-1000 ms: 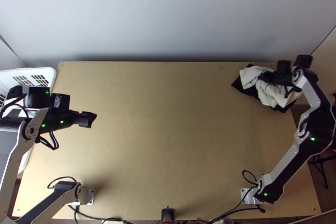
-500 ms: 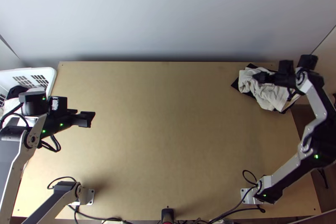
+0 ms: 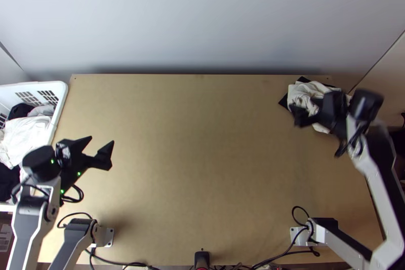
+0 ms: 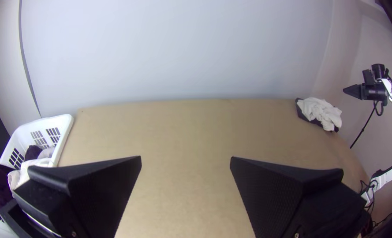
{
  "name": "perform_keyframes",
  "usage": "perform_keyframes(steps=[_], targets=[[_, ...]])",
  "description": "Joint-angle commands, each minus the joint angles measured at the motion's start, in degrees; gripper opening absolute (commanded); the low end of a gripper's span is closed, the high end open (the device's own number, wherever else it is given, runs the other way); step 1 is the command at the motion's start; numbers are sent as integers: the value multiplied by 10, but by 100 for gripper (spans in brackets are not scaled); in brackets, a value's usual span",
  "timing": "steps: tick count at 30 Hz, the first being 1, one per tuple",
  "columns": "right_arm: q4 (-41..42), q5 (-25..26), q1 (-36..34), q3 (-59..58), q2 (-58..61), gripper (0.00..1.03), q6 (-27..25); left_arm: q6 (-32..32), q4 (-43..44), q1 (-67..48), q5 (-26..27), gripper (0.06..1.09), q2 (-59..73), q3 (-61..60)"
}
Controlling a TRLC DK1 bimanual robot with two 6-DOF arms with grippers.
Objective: Fold the t-shirt
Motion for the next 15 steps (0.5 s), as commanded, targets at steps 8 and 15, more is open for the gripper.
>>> perform_keyframes(steps=[8,15], targets=[[136,151,76,-307,-226,99,82,31,166,6,-139,104,-323,-292],[223,191,7,-417,-312,99,68,22,204,12,-145,104,-323,-337]])
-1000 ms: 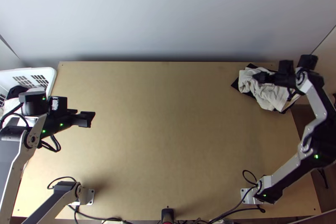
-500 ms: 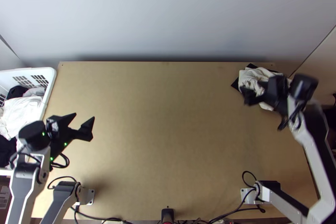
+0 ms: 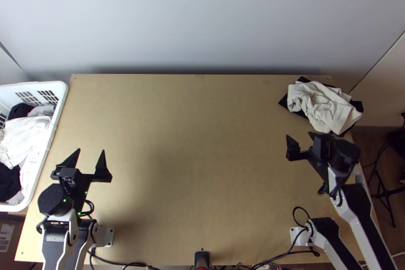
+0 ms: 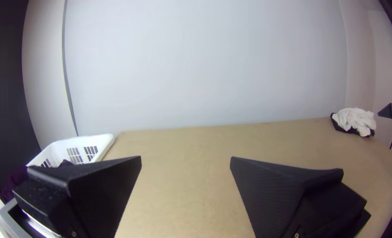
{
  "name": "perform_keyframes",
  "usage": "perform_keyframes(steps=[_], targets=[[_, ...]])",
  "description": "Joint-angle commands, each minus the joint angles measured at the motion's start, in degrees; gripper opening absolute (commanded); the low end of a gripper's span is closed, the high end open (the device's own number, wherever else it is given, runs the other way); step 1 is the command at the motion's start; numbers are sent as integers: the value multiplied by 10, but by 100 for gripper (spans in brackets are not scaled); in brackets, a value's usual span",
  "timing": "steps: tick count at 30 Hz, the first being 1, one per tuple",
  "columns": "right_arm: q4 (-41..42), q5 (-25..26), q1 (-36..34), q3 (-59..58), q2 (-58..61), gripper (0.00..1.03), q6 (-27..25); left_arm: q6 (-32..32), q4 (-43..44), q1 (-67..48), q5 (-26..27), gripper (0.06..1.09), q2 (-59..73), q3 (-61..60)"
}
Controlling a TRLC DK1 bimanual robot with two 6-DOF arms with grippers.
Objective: Fold the t-shirt
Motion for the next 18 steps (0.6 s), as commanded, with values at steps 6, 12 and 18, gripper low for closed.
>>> perform_keyframes(steps=[6,12,18], targets=[[96,50,-45,-147,-124,99,-54,-14,12,-3,-3,104,-45,-81],[47,50,31,-230,-253,99,-57,-5,26,-1,-3,104,-46,-80],[-13,50,34,-232,-415,99,-4,-5,9,-1,-3,104,-45,-82]])
